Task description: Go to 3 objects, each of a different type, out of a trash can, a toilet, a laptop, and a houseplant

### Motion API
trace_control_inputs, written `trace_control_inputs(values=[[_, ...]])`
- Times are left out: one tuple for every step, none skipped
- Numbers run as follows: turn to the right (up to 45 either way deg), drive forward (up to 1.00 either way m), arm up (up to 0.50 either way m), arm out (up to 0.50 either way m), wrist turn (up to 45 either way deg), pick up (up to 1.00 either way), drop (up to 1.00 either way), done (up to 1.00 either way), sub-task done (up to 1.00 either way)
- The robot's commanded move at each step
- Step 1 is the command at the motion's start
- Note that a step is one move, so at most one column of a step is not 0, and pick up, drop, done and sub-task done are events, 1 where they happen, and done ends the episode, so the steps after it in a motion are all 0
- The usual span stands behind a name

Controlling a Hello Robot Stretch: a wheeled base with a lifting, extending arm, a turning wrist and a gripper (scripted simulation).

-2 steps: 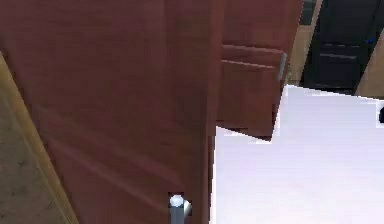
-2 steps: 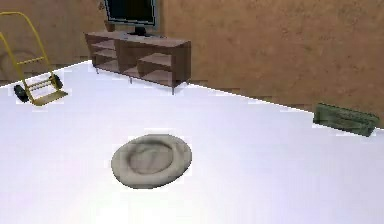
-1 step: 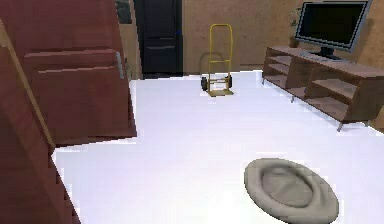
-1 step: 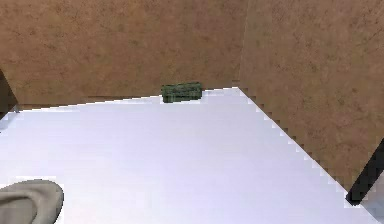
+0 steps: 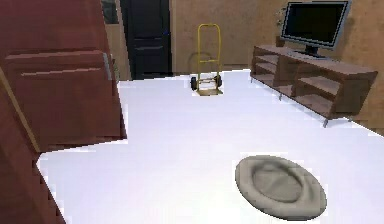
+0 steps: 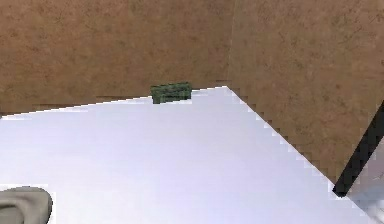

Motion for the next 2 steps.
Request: trace_control_inputs(values=[[0.0,0.45,0.00,0.00,0.0,0.00,0.00,0.00,0.00],[-12.0,0.00,0.00,0.00,0.0,0.00,0.00,0.00,0.00]])
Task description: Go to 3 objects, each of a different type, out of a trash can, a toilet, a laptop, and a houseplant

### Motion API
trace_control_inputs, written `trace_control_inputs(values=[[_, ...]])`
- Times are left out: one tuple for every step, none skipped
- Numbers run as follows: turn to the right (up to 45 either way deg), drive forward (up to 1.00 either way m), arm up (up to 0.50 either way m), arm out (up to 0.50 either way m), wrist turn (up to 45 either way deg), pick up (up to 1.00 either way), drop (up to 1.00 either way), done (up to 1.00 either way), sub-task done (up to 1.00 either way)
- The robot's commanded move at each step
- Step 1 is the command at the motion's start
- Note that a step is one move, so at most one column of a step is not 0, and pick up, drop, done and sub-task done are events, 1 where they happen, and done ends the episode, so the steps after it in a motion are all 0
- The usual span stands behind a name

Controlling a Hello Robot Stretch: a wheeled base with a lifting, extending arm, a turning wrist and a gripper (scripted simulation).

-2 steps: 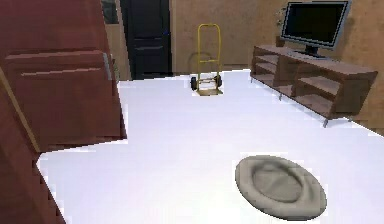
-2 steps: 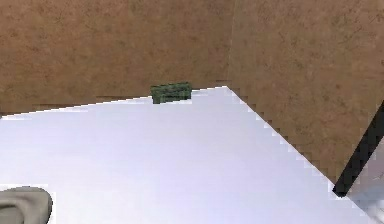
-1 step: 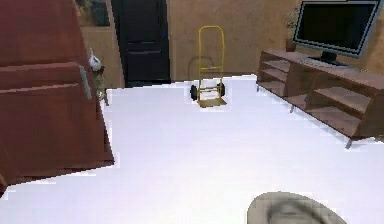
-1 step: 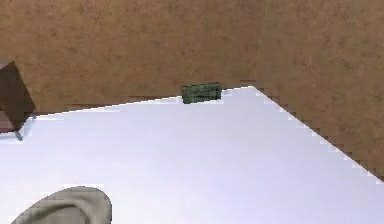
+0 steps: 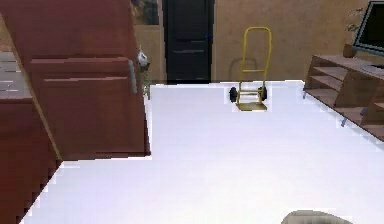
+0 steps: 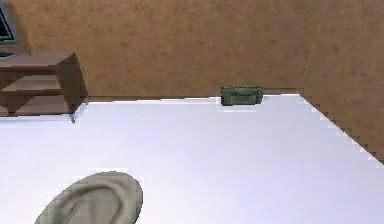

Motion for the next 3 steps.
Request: trace_control_inputs(values=[[0.0,0.30,0.00,0.00,0.0,0.00,0.00,0.00,0.00],[-45.0,0.00,0.00,0.00,0.0,0.00,0.00,0.00,0.00],[-42.0,0.00,0.00,0.00,0.0,0.00,0.00,0.00,0.00]])
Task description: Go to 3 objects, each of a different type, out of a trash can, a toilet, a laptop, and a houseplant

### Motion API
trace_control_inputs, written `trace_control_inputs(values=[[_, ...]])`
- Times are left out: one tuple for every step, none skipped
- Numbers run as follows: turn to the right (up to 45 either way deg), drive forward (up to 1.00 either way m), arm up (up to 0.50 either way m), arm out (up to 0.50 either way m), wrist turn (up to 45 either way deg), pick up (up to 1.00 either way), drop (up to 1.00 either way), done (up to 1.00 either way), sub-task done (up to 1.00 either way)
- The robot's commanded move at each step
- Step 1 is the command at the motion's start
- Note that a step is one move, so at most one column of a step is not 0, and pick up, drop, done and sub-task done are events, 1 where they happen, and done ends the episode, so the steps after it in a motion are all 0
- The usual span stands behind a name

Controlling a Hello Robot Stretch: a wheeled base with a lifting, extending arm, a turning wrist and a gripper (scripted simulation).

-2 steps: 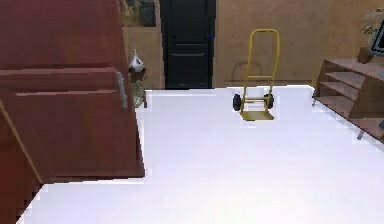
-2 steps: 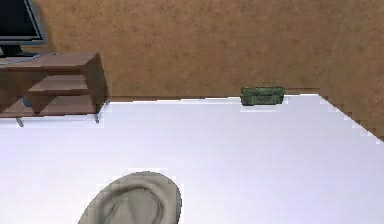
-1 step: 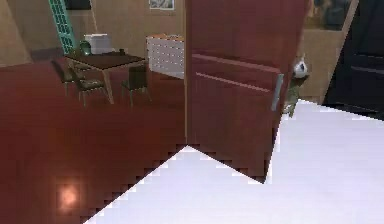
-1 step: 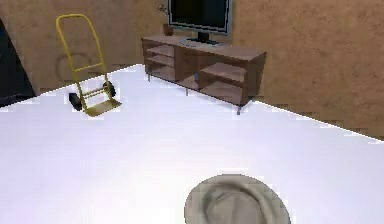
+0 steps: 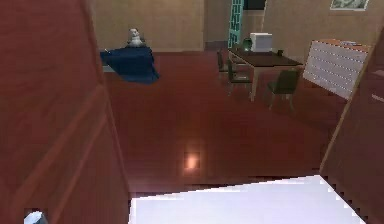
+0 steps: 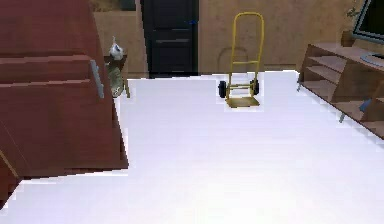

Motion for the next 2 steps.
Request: trace_control_inputs(values=[[0.0,1.00,0.00,0.00,0.0,0.00,0.00,0.00,0.00],[0.0,1.00,0.00,0.00,0.0,0.00,0.00,0.00,0.00]])
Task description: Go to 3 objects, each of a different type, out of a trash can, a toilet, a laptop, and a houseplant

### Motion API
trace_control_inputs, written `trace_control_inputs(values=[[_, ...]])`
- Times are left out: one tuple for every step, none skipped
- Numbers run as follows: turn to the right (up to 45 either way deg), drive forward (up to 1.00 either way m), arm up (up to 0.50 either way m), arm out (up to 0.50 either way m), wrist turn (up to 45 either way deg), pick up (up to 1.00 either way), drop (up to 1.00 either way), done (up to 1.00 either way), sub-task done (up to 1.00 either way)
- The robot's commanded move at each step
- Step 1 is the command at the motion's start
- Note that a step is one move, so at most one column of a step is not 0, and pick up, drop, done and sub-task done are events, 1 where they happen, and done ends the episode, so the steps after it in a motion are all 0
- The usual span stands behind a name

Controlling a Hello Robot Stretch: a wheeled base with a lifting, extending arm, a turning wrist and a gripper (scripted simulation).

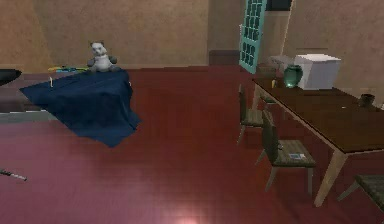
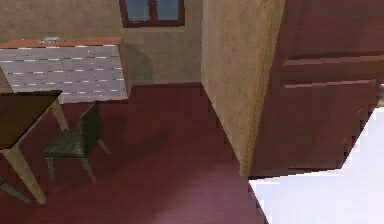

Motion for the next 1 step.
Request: trace_control_inputs(values=[[-3.0,0.00,0.00,0.00,0.0,0.00,0.00,0.00,0.00]])
